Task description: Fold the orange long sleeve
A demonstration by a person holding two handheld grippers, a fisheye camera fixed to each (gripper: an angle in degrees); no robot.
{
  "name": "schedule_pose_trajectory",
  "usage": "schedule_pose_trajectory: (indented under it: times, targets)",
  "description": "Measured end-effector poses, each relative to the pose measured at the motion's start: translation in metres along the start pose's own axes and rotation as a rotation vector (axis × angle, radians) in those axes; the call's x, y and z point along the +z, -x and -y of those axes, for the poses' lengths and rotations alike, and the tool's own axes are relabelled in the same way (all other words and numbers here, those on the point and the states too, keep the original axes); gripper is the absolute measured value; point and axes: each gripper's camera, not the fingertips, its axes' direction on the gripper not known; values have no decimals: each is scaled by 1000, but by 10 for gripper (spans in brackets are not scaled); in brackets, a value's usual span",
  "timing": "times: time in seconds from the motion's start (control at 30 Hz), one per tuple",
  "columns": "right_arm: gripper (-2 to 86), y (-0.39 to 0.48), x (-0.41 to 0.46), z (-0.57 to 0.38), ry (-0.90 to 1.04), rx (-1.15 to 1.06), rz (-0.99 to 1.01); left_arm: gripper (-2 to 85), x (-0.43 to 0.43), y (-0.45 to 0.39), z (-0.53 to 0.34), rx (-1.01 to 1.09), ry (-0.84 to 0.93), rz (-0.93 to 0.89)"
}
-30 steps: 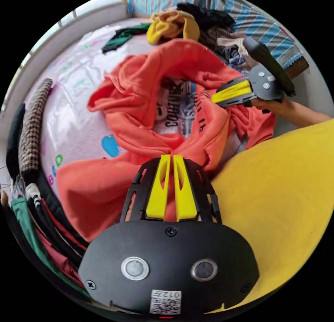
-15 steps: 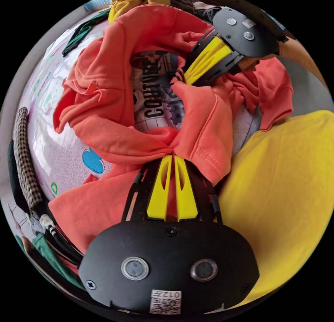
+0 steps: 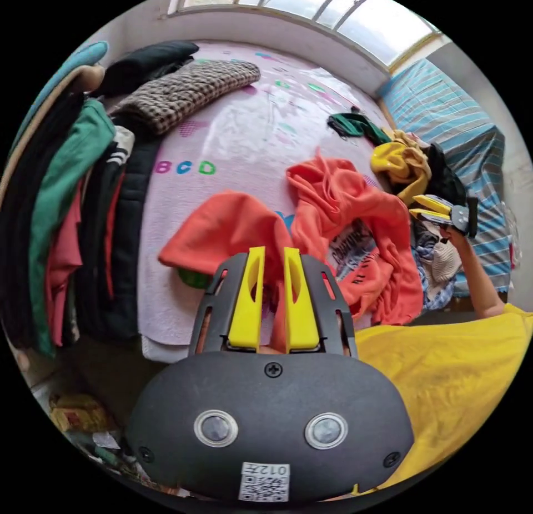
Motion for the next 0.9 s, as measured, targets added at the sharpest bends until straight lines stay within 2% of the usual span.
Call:
schedule_pose_trajectory:
  times: [0.13, 0.23, 0.33, 0.5, 0.6, 0.7, 0.8, 0.9]
  targets:
    - [136, -38, 52, 17, 144, -36, 171, 103, 4, -29, 20, 129, 38, 100]
    - [108, -58, 77, 16, 210, -12, 355, 125, 23, -58, 41, 269, 132, 119]
    - [40, -71, 77, 4, 174, 6, 445, 136, 40, -79, 51, 379, 194, 116]
    - [22, -83, 51, -32, 112, 7, 483, 142, 67, -80, 68, 416, 251, 145]
    - [18, -95, 6, -70, 16, 7, 533, 143, 57, -80, 90, 421, 190, 76]
    - [17, -108, -40, -132, -83, 96, 580, 143, 46, -83, 115, 459, 139, -17]
    - [17, -103, -38, -203, -12, 247, 620, 142, 56, -91, 141, 529, 163, -80]
    - [17, -82, -8, -266, 101, 415, 631, 143, 80, -107, 162, 608, 195, -31]
